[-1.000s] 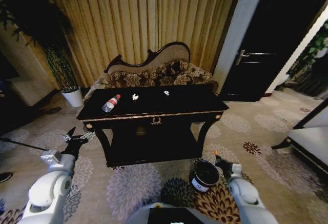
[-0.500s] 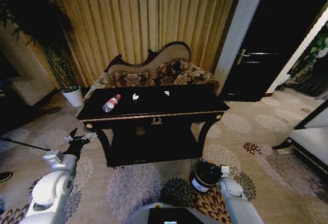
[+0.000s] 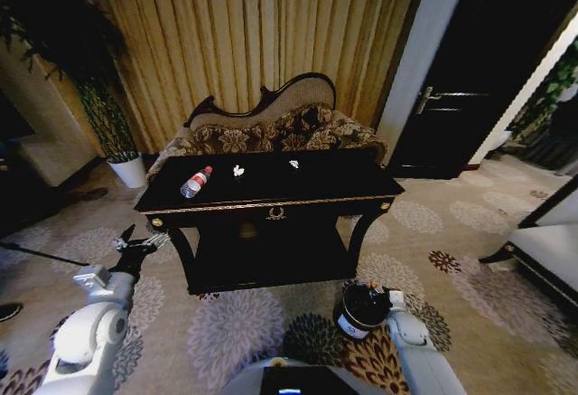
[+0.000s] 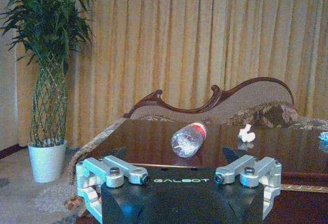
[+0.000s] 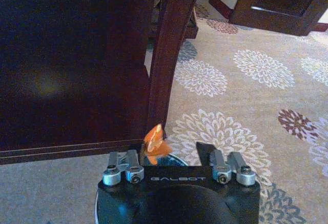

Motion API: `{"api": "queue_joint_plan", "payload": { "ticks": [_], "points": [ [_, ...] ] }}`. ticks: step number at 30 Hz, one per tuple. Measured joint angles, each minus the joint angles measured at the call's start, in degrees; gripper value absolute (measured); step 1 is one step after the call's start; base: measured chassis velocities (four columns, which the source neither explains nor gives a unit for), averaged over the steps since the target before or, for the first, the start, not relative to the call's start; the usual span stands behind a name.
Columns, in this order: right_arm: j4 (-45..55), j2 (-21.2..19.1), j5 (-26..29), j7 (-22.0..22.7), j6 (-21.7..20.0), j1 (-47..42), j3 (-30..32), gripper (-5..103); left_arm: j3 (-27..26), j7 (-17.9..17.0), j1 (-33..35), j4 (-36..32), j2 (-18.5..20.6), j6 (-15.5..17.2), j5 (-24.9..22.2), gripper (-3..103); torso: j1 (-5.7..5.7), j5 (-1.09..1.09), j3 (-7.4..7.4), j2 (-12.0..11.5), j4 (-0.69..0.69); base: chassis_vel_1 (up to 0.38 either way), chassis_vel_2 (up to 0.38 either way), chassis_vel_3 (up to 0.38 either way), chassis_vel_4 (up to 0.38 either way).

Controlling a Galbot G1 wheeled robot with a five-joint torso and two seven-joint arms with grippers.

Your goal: Move to the front of the table and place the trash on the table into the trash bin.

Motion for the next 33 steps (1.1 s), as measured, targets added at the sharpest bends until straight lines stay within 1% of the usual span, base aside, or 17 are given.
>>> {"api": "queue_joint_plan", "payload": {
  "ticks": [2, 3, 4, 5, 7, 8, 10, 13, 16, 18, 22, 26, 27, 28, 29, 31, 33],
  "points": [
    [0.07, -0.21, 0.10, 0.00, 0.02, 0.04, 0.00, 68, -0.04, -0.01, 0.01, -0.14, 0.00, 0.02, 0.02, 100, 0.00, 0.00, 0.00, 0.00, 0.00, 0.000, 0.000, 0.000, 0.000],
    [0.07, -0.21, 0.10, 0.00, 0.02, 0.04, 0.00, 68, -0.04, -0.01, 0.01, -0.14, 0.00, 0.02, 0.02, 100, 0.00, 0.00, 0.00, 0.00, 0.00, 0.000, 0.000, 0.000, 0.000],
    [0.15, -0.35, 0.14, 0.00, 0.03, 0.03, 0.01, 74, -0.05, -0.02, 0.02, -0.18, 0.00, 0.02, 0.03, 100, 0.00, 0.00, 0.00, 0.00, 0.00, 0.000, 0.000, 0.000, 0.000],
    [0.15, -0.35, 0.14, 0.00, 0.03, 0.03, 0.01, 74, -0.05, -0.02, 0.02, -0.18, 0.00, 0.02, 0.03, 100, 0.00, 0.00, 0.00, 0.00, 0.00, 0.000, 0.000, 0.000, 0.000],
    [0.25, -0.55, 0.23, 0.00, 0.06, 0.04, 0.04, 84, -0.05, -0.04, 0.03, -0.27, 0.02, 0.02, 0.03, 100, 0.00, 0.00, 0.00, 0.00, 0.00, 0.000, 0.000, 0.000, 0.000],
    [0.25, -0.55, 0.23, 0.00, 0.06, 0.04, 0.04, 84, -0.05, -0.04, 0.03, -0.27, 0.02, 0.02, 0.03, 100, 0.00, 0.00, 0.00, 0.00, 0.00, 0.000, 0.000, 0.000, 0.000],
    [0.44, -0.64, 0.38, 0.00, 0.15, 0.10, 0.06, 94, -0.05, -0.05, 0.03, -0.37, 0.02, 0.02, 0.04, 100, 0.00, 0.00, 0.00, 0.00, 0.00, 0.000, 0.000, 0.000, 0.000],
    [1.12, -0.60, 1.34, 0.00, 0.69, 0.17, 0.14, 100, -0.06, -0.07, 0.11, -0.42, 0.01, 0.02, 0.04, 100, 0.00, 0.00, 0.00, 0.00, 0.00, 0.000, 0.000, 0.000, 0.000],
    [2.76, -0.48, 3.29, 0.00, 2.06, 0.16, 0.35, 100, -0.15, -0.09, 0.20, -0.46, 0.00, 0.03, 0.05, 100, 0.00, 0.01, 0.00, -0.01, -0.01, 0.000, 0.000, 0.000, 0.000],
    [8.06, -0.37, 7.32, 0.00, 4.05, 0.12, 0.86, 100, -0.22, -0.15, 0.17, -0.47, 0.00, -0.03, 0.03, 100, 0.00, 0.01, 0.00, 0.00, 0.01, 0.000, 0.000, 0.000, 0.000],
    [13.82, -0.60, 8.72, 0.00, 5.29, 0.19, 1.49, 100, -0.25, -0.21, 0.14, -0.63, -0.01, -0.13, 0.03, 100, 0.00, -0.01, 0.00, 0.00, 0.01, 0.000, 0.000, 0.000, 0.000],
    [24.39, -2.51, 10.28, 0.02, 3.18, 0.70, 2.94, 100, -0.58, -0.24, 0.33, -1.01, 0.11, -0.22, -0.01, 100, 0.00, 0.00, 0.00, 0.00, 0.00, 0.000, 0.000, 0.000, 0.000],
    [24.39, -2.51, 10.28, 0.02, 3.18, 0.70, 2.94, 100, -0.58, -0.24, 0.33, -1.01, 0.11, -0.22, -0.01, 100, 0.00, 0.00, 0.00, 0.00, 0.00, 0.000, 0.000, 0.000, 0.000],
    [28.42, -3.48, 11.92, 0.02, 1.99, 0.71, 3.04, 100, -0.60, -0.24, 0.34, -1.01, 0.20, -0.25, -0.02, 100, 0.00, 0.00, 0.00, 0.00, 0.00, 0.000, 0.000, 0.000, 0.000],
    [28.42, -3.48, 11.92, 0.02, 1.99, 0.71, 3.04, 100, -0.60, -0.24, 0.34, -1.01, 0.20, -0.25, -0.02, 100, 0.00, 0.00, 0.00, 0.00, 0.00, 0.000, 0.000, 0.000, 0.000],
    [37.11, -5.53, 15.91, 0.02, -0.41, -0.13, 2.45, 100, -0.56, -0.27, 0.27, -0.84, 0.16, -0.26, -0.03, 100, 0.00, -0.01, 0.00, 0.00, 0.00, 0.000, 0.000, 0.000, 0.000],
    [39.64, -6.18, 17.15, 0.01, -1.15, -0.58, 2.08, 100, -0.55, -0.28, 0.28, -0.85, 0.10, -0.28, -0.03, 100, 0.00, -0.01, 0.00, 0.00, 0.00, 0.000, 0.000, 0.000, 0.000]
  ]
}}
